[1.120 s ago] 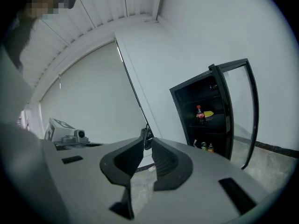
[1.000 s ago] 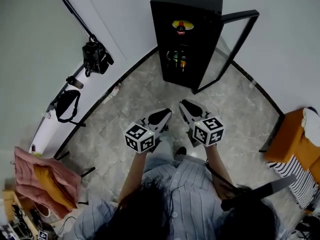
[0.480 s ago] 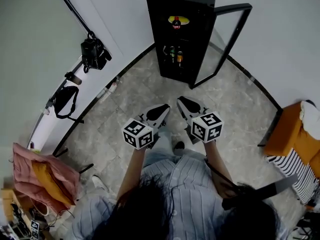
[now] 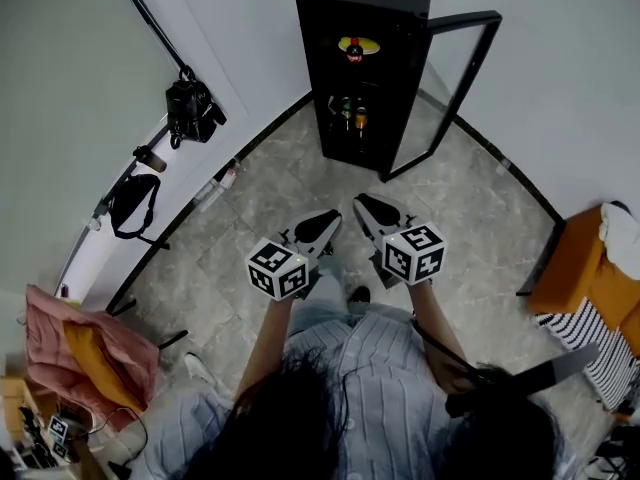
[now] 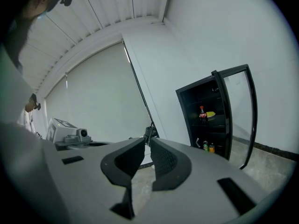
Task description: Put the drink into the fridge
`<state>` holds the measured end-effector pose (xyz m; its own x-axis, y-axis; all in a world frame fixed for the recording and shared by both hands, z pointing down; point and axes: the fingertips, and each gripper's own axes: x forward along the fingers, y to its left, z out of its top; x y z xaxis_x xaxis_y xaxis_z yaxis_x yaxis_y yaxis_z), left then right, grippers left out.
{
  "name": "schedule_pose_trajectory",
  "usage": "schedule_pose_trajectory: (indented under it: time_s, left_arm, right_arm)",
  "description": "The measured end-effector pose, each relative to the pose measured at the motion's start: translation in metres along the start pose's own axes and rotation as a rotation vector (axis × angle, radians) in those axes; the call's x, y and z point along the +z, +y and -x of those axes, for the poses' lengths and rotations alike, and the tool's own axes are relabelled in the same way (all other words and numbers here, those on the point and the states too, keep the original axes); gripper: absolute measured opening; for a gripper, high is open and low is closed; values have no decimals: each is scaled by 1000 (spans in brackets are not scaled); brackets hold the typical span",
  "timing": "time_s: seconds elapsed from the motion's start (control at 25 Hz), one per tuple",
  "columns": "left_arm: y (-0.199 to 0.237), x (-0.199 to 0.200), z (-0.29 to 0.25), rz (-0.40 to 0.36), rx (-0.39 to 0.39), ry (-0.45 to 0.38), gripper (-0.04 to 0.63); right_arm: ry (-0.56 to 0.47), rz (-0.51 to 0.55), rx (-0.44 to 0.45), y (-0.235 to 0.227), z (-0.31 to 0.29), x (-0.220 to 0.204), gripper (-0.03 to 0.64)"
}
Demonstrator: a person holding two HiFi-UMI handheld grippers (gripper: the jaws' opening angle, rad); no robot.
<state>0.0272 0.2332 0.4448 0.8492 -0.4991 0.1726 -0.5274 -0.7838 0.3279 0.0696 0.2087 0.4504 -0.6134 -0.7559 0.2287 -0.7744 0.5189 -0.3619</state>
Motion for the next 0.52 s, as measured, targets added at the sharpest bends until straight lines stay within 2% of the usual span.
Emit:
schedule_pose_trajectory:
  time_s: [0.52]
  left_arm:
    - [5,-8,18,18,19,-7,29]
  right_arm:
    - [24,0,20,17,-6,-10,48]
